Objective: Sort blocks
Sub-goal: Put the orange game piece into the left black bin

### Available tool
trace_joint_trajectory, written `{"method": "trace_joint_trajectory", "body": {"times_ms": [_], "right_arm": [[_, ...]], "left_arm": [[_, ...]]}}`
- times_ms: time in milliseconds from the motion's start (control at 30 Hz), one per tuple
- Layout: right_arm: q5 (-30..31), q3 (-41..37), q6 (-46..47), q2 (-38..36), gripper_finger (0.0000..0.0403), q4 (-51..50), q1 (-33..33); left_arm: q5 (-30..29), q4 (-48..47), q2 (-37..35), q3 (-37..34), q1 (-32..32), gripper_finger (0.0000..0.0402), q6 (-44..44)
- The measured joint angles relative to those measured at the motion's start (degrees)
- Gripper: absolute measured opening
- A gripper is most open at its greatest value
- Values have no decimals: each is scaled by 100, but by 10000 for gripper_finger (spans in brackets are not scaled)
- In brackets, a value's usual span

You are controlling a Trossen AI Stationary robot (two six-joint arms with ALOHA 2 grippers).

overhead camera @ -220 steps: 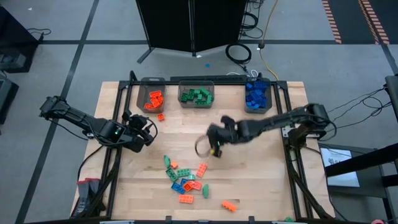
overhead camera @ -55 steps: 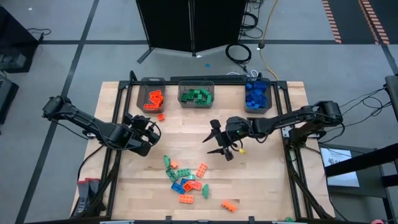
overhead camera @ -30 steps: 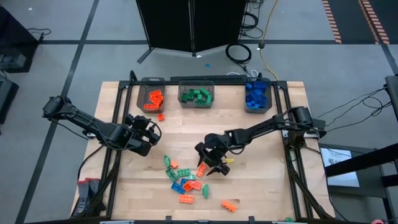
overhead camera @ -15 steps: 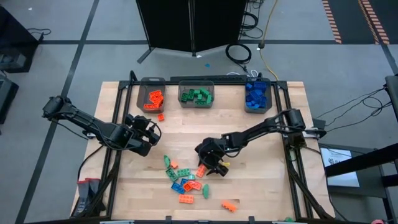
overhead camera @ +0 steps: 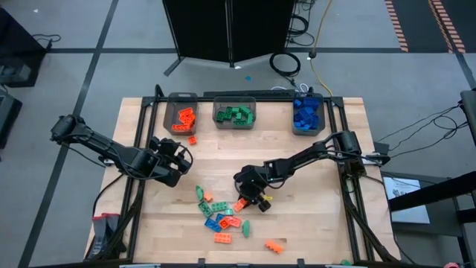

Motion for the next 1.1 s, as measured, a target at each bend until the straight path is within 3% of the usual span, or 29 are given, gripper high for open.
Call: {"method": "trace_joint_trajectory", "body": {"times_ms": [400, 567, 867, 1100], "right_arm": [[359, -20, 682, -217, 120, -118, -7], [900, -34, 716, -575, 120, -356, -100], [1282, -27, 1013, -1620, 120, -545, -392], [1801, 642, 1156, -2092, 120, -654, -731]], "left_arm": [[7, -2, 0, 0, 0, 160, 0], [90, -2, 0, 0, 0, 160, 2], [96, -4, 0, 0, 0, 160, 5], [94, -10, 0, 0, 0, 160, 7]]}}
